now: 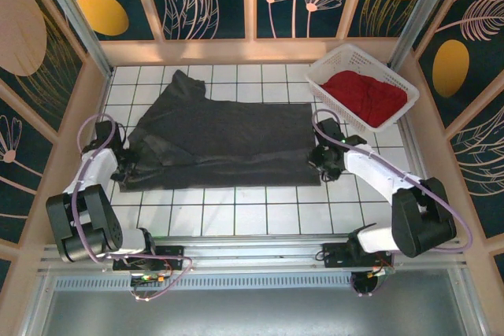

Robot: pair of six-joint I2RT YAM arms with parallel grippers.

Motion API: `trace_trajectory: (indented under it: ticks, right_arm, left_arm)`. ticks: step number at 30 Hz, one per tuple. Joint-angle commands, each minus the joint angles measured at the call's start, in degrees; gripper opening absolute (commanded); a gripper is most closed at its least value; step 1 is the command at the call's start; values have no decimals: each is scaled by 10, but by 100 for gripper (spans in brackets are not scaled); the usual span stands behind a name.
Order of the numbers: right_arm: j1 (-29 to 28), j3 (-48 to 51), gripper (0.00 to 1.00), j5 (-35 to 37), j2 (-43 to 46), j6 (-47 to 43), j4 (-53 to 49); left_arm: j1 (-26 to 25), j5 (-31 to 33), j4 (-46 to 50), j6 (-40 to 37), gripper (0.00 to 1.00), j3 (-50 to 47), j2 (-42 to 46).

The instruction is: Fold and stack the t-shirts

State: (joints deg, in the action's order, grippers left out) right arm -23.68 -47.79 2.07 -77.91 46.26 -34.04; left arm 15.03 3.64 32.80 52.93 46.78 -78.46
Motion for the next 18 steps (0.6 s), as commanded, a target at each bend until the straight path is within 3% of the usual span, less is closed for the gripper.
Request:
trace_trajectory:
  ticks: [1, 5, 18]
  right_arm:
    - [-29, -46, 57, -89, 9, -78, 110]
    - [-51, -58, 57, -219, -16, -85, 225]
    - [-73, -76, 57, -235, -57, -70, 249]
  left_arm:
    - [-55, -42, 18, 37, 56, 40, -8]
    - [-100, -97, -25, 99, 56, 5, -10]
    - [-117, -137, -95, 150, 54, -38, -51]
